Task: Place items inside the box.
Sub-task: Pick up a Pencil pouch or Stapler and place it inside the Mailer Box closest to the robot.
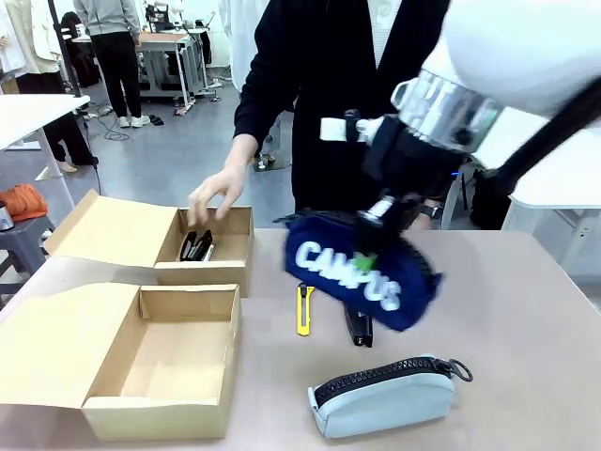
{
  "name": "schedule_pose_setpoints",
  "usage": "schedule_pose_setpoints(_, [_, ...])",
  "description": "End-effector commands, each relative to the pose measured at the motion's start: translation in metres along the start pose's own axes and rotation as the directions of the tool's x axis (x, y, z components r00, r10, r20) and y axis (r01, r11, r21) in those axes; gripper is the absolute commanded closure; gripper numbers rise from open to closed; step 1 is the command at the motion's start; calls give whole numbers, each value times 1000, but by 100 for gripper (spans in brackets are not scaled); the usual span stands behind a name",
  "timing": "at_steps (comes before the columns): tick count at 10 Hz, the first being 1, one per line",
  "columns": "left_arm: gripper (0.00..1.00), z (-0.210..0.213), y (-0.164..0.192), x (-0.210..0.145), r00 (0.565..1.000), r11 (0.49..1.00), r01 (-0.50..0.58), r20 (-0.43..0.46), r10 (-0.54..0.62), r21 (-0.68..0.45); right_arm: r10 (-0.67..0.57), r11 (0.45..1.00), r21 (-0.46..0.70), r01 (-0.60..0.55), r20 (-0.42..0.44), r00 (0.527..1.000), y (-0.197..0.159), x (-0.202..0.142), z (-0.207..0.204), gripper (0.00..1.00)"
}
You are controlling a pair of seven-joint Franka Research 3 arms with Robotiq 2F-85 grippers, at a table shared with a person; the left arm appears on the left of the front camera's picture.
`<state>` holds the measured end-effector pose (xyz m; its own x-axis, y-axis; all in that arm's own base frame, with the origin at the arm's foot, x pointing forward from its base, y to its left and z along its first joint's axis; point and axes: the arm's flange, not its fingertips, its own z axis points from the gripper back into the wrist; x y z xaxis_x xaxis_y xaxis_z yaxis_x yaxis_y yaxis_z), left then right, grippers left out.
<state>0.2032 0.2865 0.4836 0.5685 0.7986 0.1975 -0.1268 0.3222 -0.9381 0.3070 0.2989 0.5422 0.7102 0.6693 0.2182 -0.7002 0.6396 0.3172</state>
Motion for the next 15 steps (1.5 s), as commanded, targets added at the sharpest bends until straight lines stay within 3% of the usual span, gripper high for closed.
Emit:
schedule_pose_setpoints(1, [0,-1,-1,0,1000,1000,15,9,-15,-20,-327,943,105,316,103,940,43,75,-21,93])
schedule_pose_setpoints(3, [0,-1,-1,0,1000,1000,15,9,-15,-20,-392,919,6,395,138,910,91,128,-50,93])
schedule_pose_setpoints(5, [0,-1,-1,0,1000,1000,15,9,-15,-20,-361,929,-55,366,80,929,137,170,-104,93])
schedule_pose_setpoints(6, [0,-1,-1,0,1000,1000,15,9,-15,-20,-276,958,-71,276,19,961,148,172,-117,93])
schedule_pose_setpoints(7, [0,-1,-1,0,1000,1000,15,9,-15,-20,-374,927,36,372,115,920,123,135,-84,93])
schedule_pose_setpoints(8, [0,-1,-1,0,1000,1000,15,9,-15,-20,-374,927,36,372,115,920,123,135,-84,93])
schedule_pose_setpoints(9, [0,-1,-1,0,1000,1000,15,9,-15,-20,-331,943,-9,332,68,941,138,151,-120,93])
schedule_pose_setpoints(10, [0,-1,-1,0,1000,1000,15,9,-15,-20,-401,911,-81,405,68,914,145,154,-125,93])
schedule_pose_setpoints(11, [0,-1,-1,0,1000,1000,15,9,-15,-20,-538,816,-177,551,119,835,156,171,-153,93])
schedule_pose_setpoints(15, [0,-1,-1,0,1000,1000,15,9,-15,-20,-694,675,-172,718,183,696,169,195,-207,93])
